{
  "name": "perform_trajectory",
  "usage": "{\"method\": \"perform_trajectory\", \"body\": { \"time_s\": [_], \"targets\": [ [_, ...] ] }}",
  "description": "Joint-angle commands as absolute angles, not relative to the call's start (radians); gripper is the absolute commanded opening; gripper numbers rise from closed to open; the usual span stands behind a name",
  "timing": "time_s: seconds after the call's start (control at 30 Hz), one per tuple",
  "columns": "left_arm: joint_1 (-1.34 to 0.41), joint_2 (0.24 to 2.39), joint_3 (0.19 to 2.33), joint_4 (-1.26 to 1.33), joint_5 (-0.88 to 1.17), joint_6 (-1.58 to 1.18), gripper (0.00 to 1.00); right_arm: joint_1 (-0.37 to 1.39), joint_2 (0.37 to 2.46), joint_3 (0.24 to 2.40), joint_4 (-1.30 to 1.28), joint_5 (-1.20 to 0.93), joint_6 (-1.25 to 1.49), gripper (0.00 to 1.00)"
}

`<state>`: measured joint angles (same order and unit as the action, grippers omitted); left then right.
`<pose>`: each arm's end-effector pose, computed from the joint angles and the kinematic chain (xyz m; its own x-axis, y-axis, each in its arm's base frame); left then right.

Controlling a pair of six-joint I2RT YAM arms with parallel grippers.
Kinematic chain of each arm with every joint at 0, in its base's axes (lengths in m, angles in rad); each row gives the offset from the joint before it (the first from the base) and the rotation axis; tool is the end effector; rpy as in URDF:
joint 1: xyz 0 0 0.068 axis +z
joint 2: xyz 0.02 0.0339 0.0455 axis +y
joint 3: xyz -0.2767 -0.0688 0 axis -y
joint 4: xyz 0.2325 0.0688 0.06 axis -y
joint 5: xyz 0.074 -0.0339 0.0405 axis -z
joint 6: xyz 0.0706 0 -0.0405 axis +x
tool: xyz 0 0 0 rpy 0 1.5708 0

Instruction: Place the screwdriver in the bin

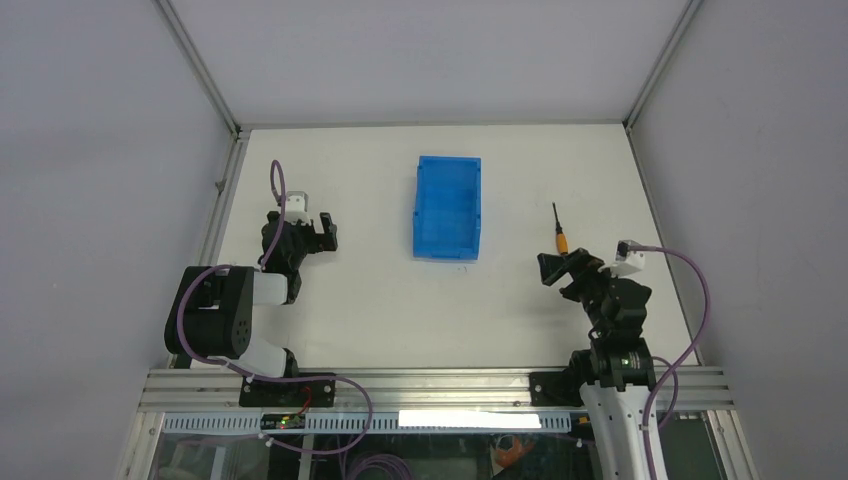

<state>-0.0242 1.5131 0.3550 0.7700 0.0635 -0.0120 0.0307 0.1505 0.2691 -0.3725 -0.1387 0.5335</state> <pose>0.2858 -0.0114 0.1462 -0.3793 -0.0028 -0.9253 0.0783 0.9963 -0.0351 0.1092 0.0131 0.2059 -0.2997 0.4947 -0.8158 -0.0137 0.8527 0.5221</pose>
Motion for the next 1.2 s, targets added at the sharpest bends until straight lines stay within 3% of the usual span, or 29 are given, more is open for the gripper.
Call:
{"method": "perform_trajectory", "body": {
  "time_s": [0.0,0.17,0.37,0.57,0.83,1.17],
  "targets": [
    [-0.014,1.505,0.376,0.819,0.09,-0.02,0.99,0.032,0.168,0.404,-0.325,-0.144,0.483,0.99],
    [-0.014,1.506,0.376,0.819,0.091,-0.02,0.99,0.032,0.362,0.612,-0.291,-0.136,0.397,0.99],
    [-0.014,1.506,0.376,0.819,0.09,-0.02,0.99,0.031,0.901,1.146,-0.693,0.05,0.261,0.99],
    [-0.014,1.506,0.377,0.818,0.091,-0.02,0.99,0.018,1.48,1.538,-1.052,0.02,0.128,0.99],
    [-0.014,1.506,0.376,0.818,0.091,-0.02,0.99,-0.036,1.9,1.611,-1.064,0.041,0.075,0.97],
    [-0.014,1.505,0.376,0.819,0.091,-0.02,0.99,-0.042,2.102,1.523,-0.969,0.045,0.067,0.74]
  ]
}}
